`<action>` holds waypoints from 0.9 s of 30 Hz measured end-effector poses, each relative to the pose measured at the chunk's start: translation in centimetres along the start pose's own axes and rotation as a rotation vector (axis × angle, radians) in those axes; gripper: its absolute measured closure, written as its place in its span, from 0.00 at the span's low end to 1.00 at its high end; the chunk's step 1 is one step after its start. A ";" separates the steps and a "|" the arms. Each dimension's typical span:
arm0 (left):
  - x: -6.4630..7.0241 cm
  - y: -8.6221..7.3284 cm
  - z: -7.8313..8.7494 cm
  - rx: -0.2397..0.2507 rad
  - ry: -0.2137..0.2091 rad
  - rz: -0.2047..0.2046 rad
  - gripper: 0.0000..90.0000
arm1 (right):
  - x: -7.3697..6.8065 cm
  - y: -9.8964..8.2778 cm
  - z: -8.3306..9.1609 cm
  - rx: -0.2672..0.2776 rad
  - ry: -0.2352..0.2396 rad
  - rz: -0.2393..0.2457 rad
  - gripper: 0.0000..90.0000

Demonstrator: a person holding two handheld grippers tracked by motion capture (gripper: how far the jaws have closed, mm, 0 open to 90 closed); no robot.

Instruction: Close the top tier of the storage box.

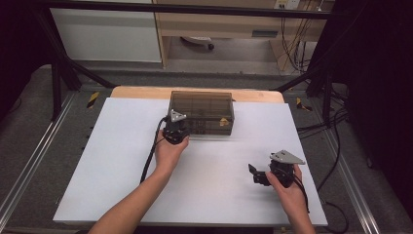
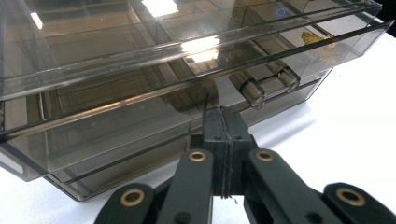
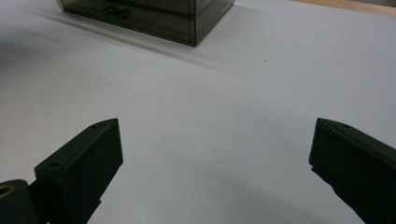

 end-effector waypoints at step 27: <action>-0.9 0.9 -0.4 -0.018 0.045 -0.009 1.00 | -0.2 0.0 -0.2 -0.004 0.009 0.007 0.03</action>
Point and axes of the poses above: each handheld gripper's, and its own axes: z roughly backward along the jaws, y roughly out of its top, x roughly to its right, the point moved 8 cm from there along -z, roughly forward along the jaws, and after that the axes turned 11 degrees about -x, right-handed, at the moved point
